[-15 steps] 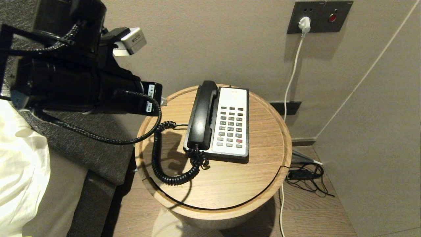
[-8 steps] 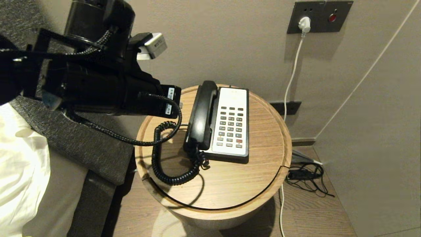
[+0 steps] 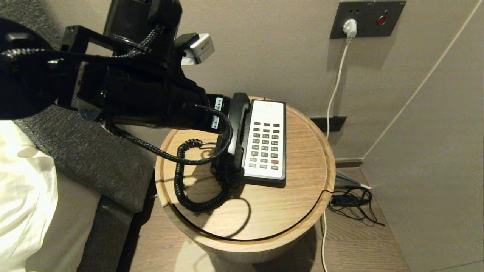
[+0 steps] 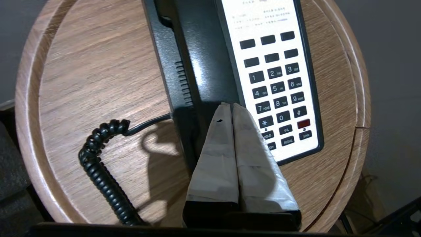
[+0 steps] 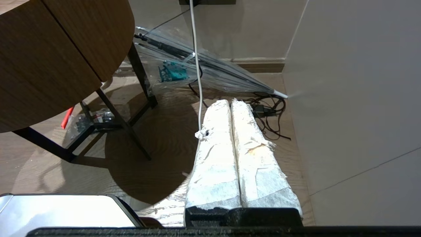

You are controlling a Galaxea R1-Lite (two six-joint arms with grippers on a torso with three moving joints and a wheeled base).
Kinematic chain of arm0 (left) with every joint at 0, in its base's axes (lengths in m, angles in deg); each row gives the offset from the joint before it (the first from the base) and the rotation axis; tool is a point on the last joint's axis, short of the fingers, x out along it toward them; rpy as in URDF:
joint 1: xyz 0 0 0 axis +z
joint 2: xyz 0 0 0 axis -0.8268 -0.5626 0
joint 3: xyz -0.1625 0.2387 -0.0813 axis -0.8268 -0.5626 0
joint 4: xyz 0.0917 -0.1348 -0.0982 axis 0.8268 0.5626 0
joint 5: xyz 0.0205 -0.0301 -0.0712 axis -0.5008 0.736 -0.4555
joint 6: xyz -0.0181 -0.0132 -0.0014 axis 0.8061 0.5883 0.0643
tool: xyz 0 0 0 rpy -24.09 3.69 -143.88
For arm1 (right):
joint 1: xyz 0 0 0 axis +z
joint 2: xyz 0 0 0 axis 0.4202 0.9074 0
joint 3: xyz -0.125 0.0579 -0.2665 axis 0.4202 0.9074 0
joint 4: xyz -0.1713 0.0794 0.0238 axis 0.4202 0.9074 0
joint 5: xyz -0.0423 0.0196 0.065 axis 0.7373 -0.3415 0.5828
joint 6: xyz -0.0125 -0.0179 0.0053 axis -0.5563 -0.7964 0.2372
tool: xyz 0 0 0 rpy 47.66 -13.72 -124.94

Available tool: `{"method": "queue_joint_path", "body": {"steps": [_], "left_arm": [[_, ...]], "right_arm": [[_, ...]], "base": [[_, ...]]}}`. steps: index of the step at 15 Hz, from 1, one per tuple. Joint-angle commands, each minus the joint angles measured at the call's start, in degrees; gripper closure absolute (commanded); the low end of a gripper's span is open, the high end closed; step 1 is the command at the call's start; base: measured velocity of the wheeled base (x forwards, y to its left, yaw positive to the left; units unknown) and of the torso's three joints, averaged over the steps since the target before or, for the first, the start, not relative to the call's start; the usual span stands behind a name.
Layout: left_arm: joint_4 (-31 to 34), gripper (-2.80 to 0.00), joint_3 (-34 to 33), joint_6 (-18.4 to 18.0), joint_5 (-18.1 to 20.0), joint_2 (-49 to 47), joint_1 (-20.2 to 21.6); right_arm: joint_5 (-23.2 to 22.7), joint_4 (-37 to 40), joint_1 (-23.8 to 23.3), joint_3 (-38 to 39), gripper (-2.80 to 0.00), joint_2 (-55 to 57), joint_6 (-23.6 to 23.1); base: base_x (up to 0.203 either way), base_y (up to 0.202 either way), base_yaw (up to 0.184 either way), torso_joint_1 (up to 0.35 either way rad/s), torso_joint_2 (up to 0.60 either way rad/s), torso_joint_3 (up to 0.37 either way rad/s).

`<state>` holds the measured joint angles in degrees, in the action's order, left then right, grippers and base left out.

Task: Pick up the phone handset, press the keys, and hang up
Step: Pick up the desk phone handset

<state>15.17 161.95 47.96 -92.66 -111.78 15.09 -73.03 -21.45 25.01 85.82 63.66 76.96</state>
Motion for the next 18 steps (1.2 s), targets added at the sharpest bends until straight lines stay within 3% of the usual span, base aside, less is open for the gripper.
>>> {"method": "queue_joint_path", "body": {"steps": [1, 2, 3, 9, 12, 16, 18], "left_arm": [[0.0, 0.00, -0.5, 0.0, -0.1, -0.1, -0.3], [0.0, -2.56, -0.7, 0.0, -0.2, 0.0, -0.3], [-0.1, -2.80, -1.1, -0.1, -1.2, -0.1, -0.3], [-0.2, -2.80, -1.2, -0.6, -2.3, -0.5, -0.7], [-0.3, -2.80, -1.1, -4.6, -3.3, -1.7, -1.4], [-0.5, -2.80, -0.4, -7.2, -7.6, -4.2, -2.4], [-1.2, -2.80, 0.4, -7.0, -7.8, -5.5, -2.4]], "right_arm": [[0.0, 0.0, 0.0, 0.0, 0.00, 0.0, 0.0], [0.0, 0.0, 0.0, 0.0, 0.00, 0.0, 0.0], [0.0, 0.0, 0.0, 0.0, 0.00, 0.0, 0.0], [0.0, 0.0, 0.0, 0.0, 0.00, 0.0, 0.0], [0.0, 0.0, 0.0, 0.0, 0.00, 0.0, 0.0], [0.0, 0.0, 0.0, 0.0, 0.00, 0.0, 0.0], [0.0, 0.0, 0.0, 0.0, 0.00, 0.0, 0.0]], "base": [[0.000, 0.000, 0.000, 0.000, 0.00, 0.000], [0.000, 0.000, 0.000, 0.000, 0.00, 0.000], [0.000, 0.000, 0.000, 0.000, 0.00, 0.000], [0.000, 0.000, 0.000, 0.000, 0.00, 0.000], [0.000, 0.000, 0.000, 0.000, 0.00, 0.000], [0.000, 0.000, 0.000, 0.000, 0.00, 0.000], [0.000, 0.000, 0.000, 0.000, 0.00, 0.000]]}}
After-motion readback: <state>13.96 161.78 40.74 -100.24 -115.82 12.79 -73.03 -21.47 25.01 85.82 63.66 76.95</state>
